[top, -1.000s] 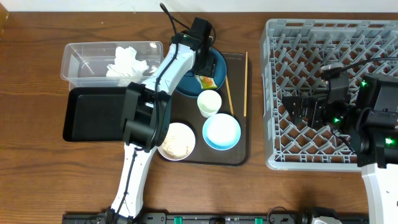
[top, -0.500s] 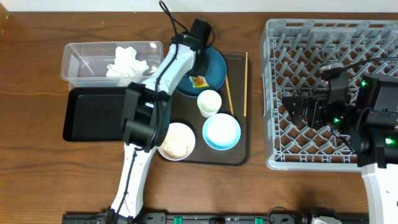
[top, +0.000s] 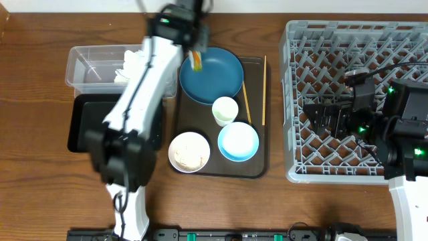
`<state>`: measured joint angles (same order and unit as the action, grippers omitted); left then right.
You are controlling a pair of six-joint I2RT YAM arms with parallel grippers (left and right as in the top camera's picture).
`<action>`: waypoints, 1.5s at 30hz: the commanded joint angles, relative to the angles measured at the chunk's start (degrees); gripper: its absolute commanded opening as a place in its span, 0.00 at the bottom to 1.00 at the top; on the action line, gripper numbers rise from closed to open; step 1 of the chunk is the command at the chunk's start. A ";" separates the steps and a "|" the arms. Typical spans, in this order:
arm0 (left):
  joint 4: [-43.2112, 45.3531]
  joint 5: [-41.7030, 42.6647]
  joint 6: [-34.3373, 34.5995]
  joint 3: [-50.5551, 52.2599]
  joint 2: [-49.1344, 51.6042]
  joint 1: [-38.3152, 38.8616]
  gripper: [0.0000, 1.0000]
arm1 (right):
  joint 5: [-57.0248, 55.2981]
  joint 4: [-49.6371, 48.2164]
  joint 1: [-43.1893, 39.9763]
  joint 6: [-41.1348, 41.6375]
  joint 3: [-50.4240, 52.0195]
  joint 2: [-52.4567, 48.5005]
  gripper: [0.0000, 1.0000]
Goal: Sort waste into correct bins and load items into the dishwasher rack
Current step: 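Carry the yellow wrapper left and drop it into the clear bin, then lower the left gripper to the pink bowl and grasp its rim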
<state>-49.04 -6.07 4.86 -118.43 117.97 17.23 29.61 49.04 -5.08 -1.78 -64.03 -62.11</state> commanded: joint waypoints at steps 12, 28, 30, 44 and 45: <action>-1.88 -0.85 8.81 1.62 3.72 -16.94 0.10 | 0.20 0.07 -0.11 -0.63 -1.31 0.22 0.99; -6.71 -0.81 8.79 0.87 0.83 -18.05 0.75 | 0.22 0.02 -0.11 -0.63 -1.31 0.22 0.99; -8.52 -0.61 8.76 0.85 -1.79 -17.79 0.75 | 0.22 0.04 -0.11 -0.63 -1.31 0.22 0.99; -33.55 6.86 9.40 0.92 -15.30 -11.32 0.75 | 0.20 0.02 -0.11 -0.63 -1.31 0.22 0.99; -36.11 6.84 9.40 1.18 -15.47 -10.54 0.75 | 0.20 0.00 -0.11 -0.63 -1.31 0.22 0.99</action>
<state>-82.06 -0.80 13.61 -117.23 102.19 5.17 29.61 48.99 -5.08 -1.78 -64.03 -62.11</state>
